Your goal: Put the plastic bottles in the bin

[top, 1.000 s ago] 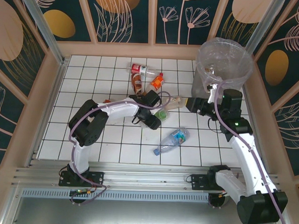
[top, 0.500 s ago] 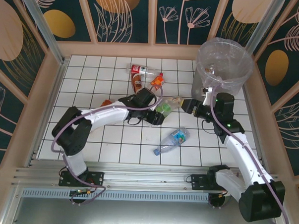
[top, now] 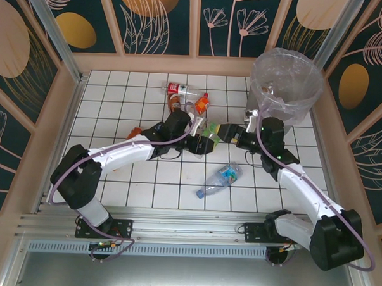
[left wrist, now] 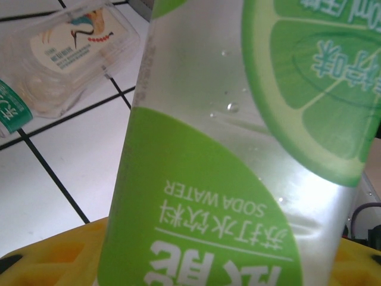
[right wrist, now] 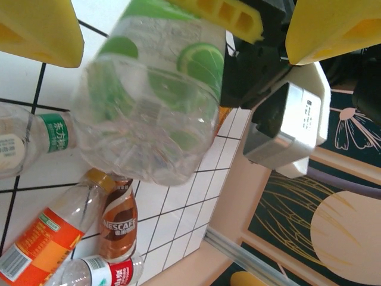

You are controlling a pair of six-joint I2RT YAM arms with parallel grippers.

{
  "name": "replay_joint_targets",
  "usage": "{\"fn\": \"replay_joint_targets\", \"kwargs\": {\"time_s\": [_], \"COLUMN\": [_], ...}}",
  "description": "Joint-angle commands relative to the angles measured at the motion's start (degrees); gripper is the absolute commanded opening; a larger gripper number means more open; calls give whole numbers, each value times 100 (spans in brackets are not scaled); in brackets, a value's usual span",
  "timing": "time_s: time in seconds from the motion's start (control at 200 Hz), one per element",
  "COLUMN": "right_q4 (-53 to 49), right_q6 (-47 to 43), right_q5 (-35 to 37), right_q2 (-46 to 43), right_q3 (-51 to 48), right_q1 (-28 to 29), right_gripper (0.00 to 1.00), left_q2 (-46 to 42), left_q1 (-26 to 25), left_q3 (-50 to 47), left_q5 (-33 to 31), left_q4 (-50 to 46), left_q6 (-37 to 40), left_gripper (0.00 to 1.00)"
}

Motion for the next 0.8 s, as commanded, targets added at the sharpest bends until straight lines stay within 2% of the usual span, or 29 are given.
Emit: {"fn": "replay_joint_targets", "kwargs": {"time_s": [0.0,0.225,0.656,0.796], "right_q4": [486,538,578,461], "right_q6": [206,296,209,147], "right_q5": [240,601,469,540], "right_q2": [130,462,985,1064], "right_q3": [106,278,681,774], "right_q1": [94,240,329,337], "right_gripper": [89,85,74,65], "left_q2": [-138,-248,-17,66], "left_q1": [-38,-39,-64,-64], "left_q3": [-60,-100,-88,-3], "left_q5": [234,273,389,392], "left_q4": [472,486,747,711], "left_q6": [-207,-151,-203,-173], "left_gripper": [49,50,51,51]}}
